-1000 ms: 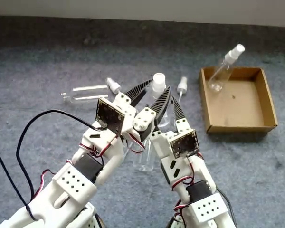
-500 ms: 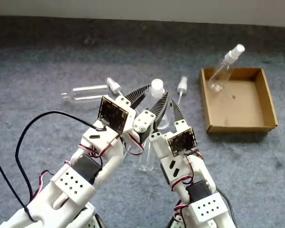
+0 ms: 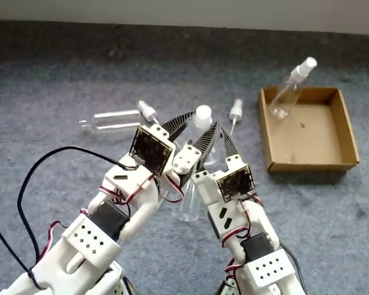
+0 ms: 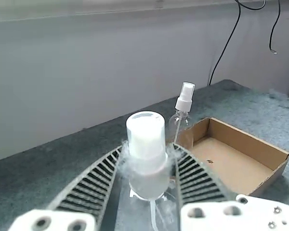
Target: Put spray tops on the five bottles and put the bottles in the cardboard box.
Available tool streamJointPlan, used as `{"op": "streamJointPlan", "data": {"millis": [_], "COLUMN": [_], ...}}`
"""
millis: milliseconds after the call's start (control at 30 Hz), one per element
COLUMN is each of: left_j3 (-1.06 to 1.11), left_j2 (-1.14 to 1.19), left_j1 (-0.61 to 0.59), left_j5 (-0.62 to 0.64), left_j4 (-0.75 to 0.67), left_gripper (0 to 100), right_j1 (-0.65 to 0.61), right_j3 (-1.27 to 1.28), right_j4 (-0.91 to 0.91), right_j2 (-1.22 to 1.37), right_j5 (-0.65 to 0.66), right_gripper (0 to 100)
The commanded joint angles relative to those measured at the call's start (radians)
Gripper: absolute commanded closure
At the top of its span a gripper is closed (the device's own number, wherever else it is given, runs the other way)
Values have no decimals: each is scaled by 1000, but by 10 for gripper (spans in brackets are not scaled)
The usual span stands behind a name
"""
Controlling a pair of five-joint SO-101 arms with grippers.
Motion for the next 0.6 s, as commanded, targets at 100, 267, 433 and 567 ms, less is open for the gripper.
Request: {"op": "streamJointPlan", "data": {"millis": [100, 267, 433, 567], "left_j3": [-15, -21, 7, 13], "left_j2": [10, 10, 8, 8], "left_j1": [-15, -15, -18, -58], "left_j5": [-11, -12, -9, -11], "left_j4": [14, 14, 14, 14], "left_gripper": [993, 941, 805, 801], "right_j1": [19, 19, 19, 19], "right_j3": [117, 116, 116, 116], "right_j4": [-35, -31, -31, -30], "right_j2": [-13, -13, -13, -13], "right_j5": [12, 12, 12, 12], "right_gripper": [836, 836, 836, 836]}}
